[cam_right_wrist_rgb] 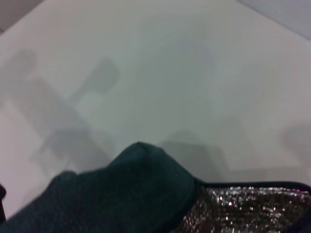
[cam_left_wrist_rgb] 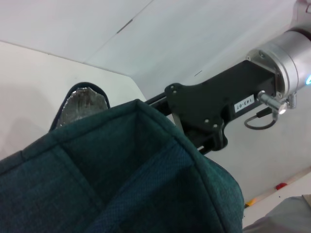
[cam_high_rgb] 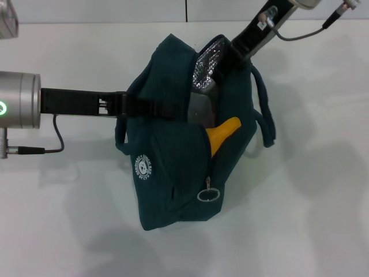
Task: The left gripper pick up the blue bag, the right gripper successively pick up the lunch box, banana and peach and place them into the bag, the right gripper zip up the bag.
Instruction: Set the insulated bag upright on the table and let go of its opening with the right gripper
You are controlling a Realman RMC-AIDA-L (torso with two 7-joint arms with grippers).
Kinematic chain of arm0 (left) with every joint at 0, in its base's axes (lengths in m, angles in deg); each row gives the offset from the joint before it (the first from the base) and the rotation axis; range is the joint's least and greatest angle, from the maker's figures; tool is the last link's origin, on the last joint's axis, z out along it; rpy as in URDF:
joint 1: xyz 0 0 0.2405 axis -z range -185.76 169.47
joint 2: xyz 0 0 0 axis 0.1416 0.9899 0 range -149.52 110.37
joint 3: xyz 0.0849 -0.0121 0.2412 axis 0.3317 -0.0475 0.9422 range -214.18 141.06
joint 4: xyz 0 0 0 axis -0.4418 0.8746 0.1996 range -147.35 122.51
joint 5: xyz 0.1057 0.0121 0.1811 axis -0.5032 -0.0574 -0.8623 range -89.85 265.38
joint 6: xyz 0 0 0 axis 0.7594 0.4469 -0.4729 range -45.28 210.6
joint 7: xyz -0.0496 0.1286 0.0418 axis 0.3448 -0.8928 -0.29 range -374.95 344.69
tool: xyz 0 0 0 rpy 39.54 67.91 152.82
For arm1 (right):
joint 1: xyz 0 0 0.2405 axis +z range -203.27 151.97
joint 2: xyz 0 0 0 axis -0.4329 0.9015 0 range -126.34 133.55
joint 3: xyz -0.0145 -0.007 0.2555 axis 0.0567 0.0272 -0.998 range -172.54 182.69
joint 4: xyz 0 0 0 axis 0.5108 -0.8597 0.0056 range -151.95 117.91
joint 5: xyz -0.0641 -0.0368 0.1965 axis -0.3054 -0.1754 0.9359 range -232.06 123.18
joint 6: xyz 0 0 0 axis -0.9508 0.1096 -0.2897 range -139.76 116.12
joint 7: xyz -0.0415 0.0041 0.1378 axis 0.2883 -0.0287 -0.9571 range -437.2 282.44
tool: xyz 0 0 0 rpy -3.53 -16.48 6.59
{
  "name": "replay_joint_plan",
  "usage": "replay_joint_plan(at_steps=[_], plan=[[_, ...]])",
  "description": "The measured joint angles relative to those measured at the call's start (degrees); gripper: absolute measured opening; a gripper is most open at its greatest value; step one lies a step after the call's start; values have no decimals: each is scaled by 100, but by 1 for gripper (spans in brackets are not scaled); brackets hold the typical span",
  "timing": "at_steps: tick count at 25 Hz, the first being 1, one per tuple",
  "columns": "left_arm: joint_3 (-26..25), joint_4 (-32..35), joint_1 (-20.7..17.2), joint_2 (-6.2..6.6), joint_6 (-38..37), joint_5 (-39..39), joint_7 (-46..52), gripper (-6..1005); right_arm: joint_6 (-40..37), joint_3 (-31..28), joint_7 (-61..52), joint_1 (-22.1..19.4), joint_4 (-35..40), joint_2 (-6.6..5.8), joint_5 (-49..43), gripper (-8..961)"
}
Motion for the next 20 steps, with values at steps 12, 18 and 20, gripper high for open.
replay_joint_plan(at_steps=[12,18,20], plan=[[0,2,19,0,8,-19,-3,36,-376,358,-186,410,114,-17,-559,615],[0,-1,-2,0,8,-18,-3,36,-400,201,-239,392,151,-73,-588,614],[0,-3,-5,0,9,-14,-3,36,-392,194,-240,355,138,-79,-584,614]])
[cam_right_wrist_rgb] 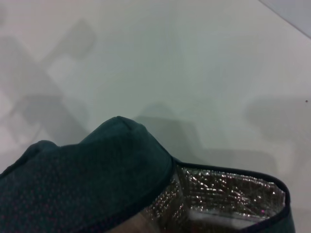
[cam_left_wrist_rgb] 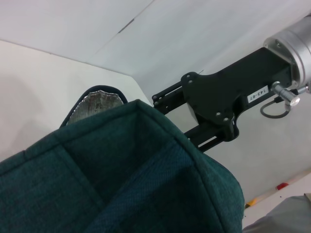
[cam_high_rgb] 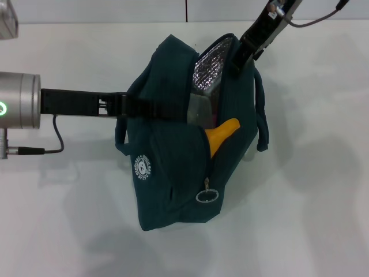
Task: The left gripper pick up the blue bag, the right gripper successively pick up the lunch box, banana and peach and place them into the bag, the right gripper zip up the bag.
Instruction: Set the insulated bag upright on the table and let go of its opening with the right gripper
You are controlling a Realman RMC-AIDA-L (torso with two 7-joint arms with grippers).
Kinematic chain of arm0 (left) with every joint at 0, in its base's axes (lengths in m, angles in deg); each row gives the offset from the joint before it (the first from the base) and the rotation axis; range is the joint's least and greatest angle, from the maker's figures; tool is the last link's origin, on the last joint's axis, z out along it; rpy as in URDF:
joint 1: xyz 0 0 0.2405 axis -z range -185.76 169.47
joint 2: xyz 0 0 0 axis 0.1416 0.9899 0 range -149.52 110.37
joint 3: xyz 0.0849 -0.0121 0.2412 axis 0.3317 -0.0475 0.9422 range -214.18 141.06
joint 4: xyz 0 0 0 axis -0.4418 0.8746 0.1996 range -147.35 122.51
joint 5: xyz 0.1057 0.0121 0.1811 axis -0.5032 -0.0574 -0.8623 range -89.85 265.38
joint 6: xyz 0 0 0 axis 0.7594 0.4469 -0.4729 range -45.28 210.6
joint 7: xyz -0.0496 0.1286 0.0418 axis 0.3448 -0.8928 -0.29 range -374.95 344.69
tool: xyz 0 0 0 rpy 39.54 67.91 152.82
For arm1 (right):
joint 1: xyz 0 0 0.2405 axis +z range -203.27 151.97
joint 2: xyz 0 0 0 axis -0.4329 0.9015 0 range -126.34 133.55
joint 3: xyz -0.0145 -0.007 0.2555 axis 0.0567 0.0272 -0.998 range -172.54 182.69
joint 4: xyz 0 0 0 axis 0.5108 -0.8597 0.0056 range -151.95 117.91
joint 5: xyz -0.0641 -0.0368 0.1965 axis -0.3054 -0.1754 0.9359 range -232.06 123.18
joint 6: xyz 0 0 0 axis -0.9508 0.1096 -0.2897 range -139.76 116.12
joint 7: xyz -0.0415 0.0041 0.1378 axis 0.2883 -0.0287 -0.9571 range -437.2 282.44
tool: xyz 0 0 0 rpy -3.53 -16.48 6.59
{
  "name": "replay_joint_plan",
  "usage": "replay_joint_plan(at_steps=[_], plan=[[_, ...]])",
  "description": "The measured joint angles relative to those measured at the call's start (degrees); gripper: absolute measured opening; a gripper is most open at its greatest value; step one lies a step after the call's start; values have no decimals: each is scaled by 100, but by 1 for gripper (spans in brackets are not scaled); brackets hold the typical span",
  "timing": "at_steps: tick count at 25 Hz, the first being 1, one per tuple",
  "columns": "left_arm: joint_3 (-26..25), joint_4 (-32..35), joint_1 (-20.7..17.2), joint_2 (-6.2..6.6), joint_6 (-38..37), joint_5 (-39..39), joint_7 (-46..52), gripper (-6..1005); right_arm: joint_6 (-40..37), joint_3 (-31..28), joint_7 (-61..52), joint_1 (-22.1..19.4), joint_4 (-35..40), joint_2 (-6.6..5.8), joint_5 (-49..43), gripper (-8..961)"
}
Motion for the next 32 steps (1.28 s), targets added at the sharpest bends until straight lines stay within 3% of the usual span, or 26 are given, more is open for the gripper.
replay_joint_plan(at_steps=[13,23,32], plan=[[0,-3,-11,0,11,22,-43,36,-196,28,-11,-139,-26,198,-13,614],[0,-3,-47,0,16,23,-44,36,-402,43,-121,-229,219,103,-46,613],[0,-3,-63,0,32,30,-61,36,-504,-37,-293,-403,788,171,-95,613]])
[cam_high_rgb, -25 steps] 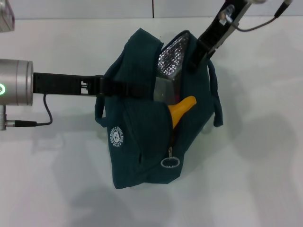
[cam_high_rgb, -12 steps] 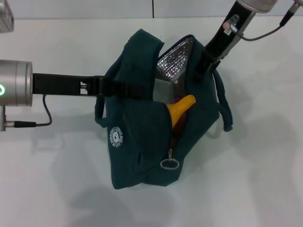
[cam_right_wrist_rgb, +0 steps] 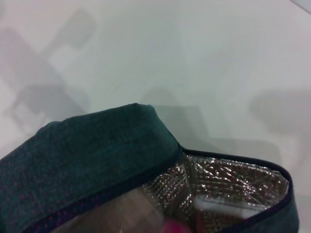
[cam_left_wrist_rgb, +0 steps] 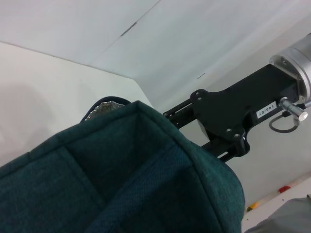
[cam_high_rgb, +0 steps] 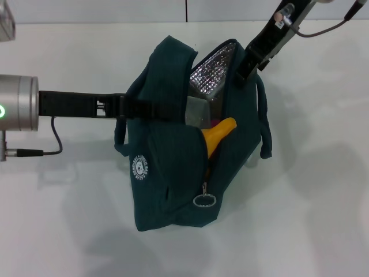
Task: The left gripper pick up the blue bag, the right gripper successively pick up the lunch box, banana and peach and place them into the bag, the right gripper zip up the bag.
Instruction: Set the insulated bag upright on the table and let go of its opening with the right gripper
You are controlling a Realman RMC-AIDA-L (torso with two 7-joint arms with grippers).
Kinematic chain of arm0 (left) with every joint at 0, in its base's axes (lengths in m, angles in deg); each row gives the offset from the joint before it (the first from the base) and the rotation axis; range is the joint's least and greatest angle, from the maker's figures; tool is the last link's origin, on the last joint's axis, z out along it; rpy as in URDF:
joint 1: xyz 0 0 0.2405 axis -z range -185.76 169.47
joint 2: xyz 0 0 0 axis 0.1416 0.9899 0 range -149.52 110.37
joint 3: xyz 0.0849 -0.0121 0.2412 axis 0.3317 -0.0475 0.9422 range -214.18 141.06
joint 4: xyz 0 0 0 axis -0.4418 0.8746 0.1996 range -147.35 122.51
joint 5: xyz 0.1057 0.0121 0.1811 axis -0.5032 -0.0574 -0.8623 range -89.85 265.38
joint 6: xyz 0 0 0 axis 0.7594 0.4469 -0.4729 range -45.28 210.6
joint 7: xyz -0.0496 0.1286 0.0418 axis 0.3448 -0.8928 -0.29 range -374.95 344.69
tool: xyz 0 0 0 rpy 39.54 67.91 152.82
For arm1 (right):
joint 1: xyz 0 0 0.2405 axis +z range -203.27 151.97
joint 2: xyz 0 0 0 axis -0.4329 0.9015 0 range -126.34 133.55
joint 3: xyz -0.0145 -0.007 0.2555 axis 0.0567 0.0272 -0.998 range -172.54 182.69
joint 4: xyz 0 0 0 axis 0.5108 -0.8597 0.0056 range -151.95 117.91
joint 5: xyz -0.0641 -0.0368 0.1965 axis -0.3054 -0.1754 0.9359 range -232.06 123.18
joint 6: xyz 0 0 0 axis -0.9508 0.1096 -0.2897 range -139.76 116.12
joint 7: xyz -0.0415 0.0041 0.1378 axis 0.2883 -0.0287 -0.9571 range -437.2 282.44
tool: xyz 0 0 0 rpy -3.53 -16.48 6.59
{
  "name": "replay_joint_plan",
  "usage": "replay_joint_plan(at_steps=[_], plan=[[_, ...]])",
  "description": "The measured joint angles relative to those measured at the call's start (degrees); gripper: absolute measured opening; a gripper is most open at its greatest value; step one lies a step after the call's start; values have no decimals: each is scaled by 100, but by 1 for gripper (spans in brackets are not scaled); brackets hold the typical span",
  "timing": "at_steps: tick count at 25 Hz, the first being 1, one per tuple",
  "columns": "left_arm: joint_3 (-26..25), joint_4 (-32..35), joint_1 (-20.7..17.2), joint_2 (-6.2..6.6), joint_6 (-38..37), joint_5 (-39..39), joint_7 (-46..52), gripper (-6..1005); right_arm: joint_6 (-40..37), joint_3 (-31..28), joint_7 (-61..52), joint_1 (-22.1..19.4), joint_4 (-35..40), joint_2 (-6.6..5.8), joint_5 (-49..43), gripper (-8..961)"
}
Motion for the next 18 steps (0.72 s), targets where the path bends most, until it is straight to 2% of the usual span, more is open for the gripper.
replay_joint_plan(at_steps=[7,14,18], plan=[[0,0,-12,-6,2,2,-1,36,-22,12,-36,-2,-102,69,-31,613],[0,0,-11,-8,10,3,-1,36,-238,30,-82,-73,-184,231,-162,612],[-14,0,-10,-9,10,3,-1,36,-328,16,-98,-90,-167,263,-164,612]])
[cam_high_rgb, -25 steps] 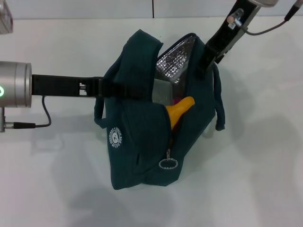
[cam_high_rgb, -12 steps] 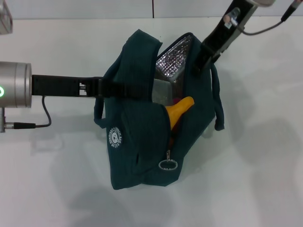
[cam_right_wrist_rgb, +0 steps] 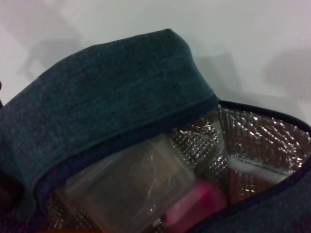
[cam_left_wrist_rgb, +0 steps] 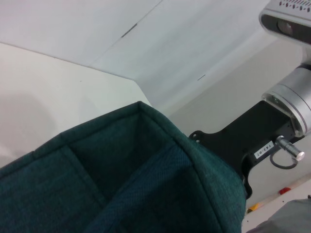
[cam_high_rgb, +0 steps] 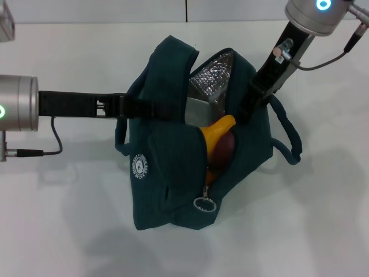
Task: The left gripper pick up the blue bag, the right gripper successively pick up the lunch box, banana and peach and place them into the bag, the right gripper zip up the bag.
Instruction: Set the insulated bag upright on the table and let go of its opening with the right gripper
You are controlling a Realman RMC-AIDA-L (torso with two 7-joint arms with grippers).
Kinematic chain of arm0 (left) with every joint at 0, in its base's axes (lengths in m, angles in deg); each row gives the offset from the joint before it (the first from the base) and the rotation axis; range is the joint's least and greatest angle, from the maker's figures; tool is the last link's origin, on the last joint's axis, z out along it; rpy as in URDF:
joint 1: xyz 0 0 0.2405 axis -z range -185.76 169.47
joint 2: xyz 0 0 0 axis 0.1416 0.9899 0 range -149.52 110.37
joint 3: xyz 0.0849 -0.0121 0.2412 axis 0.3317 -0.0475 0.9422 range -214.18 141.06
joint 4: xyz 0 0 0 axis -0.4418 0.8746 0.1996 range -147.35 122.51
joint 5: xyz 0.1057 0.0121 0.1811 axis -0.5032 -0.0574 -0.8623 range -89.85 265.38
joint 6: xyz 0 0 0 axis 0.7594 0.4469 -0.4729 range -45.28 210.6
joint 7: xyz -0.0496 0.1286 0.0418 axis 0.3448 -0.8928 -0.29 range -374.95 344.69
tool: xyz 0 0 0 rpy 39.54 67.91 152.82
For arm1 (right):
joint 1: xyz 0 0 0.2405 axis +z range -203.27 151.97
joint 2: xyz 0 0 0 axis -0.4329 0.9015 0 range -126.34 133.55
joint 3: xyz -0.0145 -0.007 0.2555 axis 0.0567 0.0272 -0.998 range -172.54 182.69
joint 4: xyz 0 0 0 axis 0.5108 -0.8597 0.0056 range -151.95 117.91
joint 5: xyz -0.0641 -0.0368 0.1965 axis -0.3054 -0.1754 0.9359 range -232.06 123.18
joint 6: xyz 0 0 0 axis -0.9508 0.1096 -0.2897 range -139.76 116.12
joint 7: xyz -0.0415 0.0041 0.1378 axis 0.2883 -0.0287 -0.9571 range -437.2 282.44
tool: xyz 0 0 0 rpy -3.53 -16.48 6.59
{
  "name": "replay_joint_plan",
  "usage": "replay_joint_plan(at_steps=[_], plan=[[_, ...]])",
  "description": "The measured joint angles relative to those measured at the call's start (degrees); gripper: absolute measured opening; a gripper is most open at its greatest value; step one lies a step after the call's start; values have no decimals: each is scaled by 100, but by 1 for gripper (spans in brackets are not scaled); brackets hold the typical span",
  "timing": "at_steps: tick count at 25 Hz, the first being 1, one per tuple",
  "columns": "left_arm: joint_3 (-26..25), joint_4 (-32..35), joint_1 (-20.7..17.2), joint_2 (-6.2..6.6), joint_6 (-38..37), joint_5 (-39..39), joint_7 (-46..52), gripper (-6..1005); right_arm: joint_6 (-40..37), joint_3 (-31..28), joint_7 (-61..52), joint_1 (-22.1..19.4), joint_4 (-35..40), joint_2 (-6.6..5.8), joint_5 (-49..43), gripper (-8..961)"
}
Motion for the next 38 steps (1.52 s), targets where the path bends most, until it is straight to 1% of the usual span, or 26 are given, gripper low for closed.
replay_joint_plan(at_steps=[9,13,17,19,29,30,38], plan=[[-11,0,0,0,0,-1,0,36,-112,-30,-68,-76,71,23,78,612],[-9,0,0,0,0,-3,0,36,-88,-109,-73,-124,352,28,83,611],[-8,0,4,0,0,-3,0,36,-90,-496,-75,-88,546,-5,84,611],[-7,0,9,0,0,5,0,36,-39,-560,-76,-35,549,-44,81,611],[14,0,19,0,0,69,0,36,314,-563,-76,97,475,-124,16,610],[14,0,17,1,0,70,0,36,384,-540,-64,99,374,-144,14,610],[14,1,-3,1,0,76,-4,36,446,-504,-21,94,198,-143,-164,609]])
